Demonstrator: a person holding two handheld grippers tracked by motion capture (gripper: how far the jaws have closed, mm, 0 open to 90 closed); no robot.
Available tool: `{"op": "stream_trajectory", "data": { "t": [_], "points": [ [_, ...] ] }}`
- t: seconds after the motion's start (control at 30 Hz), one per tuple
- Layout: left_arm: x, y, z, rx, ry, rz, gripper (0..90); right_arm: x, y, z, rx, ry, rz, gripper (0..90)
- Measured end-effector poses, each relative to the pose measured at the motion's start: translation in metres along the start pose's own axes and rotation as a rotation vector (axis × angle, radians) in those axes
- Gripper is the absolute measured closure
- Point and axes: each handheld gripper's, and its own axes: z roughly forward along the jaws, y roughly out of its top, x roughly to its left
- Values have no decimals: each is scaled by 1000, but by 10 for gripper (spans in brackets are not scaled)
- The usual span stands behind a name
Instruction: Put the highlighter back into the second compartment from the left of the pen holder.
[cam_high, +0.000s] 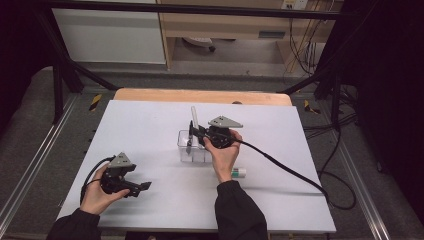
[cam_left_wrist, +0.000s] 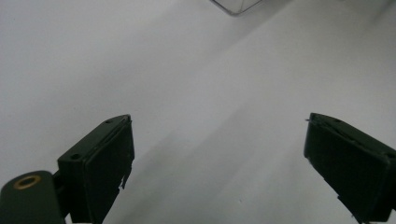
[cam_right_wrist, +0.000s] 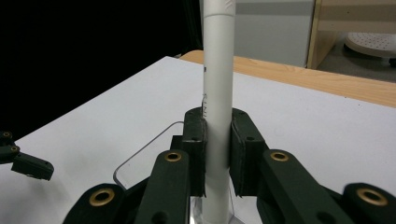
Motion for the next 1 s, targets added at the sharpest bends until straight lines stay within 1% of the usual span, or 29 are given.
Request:
{"op": "stream_trajectory", "data": {
  "t": [0.1, 0.2, 0.3, 0.33, 0.43, 0.57, 0.63, 0.73, 0.8, 0.83, 0.9, 1.0],
  "points": [
    [0, 0, 0, 0, 0, 1, 84, -1, -3, 0, 6, -1, 5, 788],
    [0, 0, 0, 1, 0, 1, 84, -2, -6, 0, 27, -2, -2, 778],
    [-1, 0, 0, 1, -2, 2, 84, -2, -6, 0, 47, 6, -9, 707],
    [-1, 0, 0, 0, -2, 2, 84, -2, -6, 0, 53, 4, -13, 698],
    [-1, 0, 0, 0, -2, 2, 84, -2, -4, -4, 72, 9, -31, 638],
    [-1, 0, 1, 2, -1, 4, 84, 0, 1, -14, 102, 40, -54, 503],
    [-1, 0, 1, 2, -1, 5, 84, 0, 3, -20, 134, 57, -66, 450],
    [-1, 1, 1, 3, -2, 5, 83, 2, 5, -28, 196, 78, -81, 377],
    [-2, 1, 1, 4, -2, 6, 83, 4, 5, -34, 221, 88, -105, 332],
    [-2, 1, 1, 5, -1, 6, 83, 4, 6, -37, 237, 97, -105, 310],
    [-2, 1, 2, 6, -1, 8, 83, 5, 7, -42, 261, 108, -117, 289],
    [-3, 1, 2, 7, -1, 14, 83, 6, 7, -48, 304, 109, -127, 263]
  ]
}}
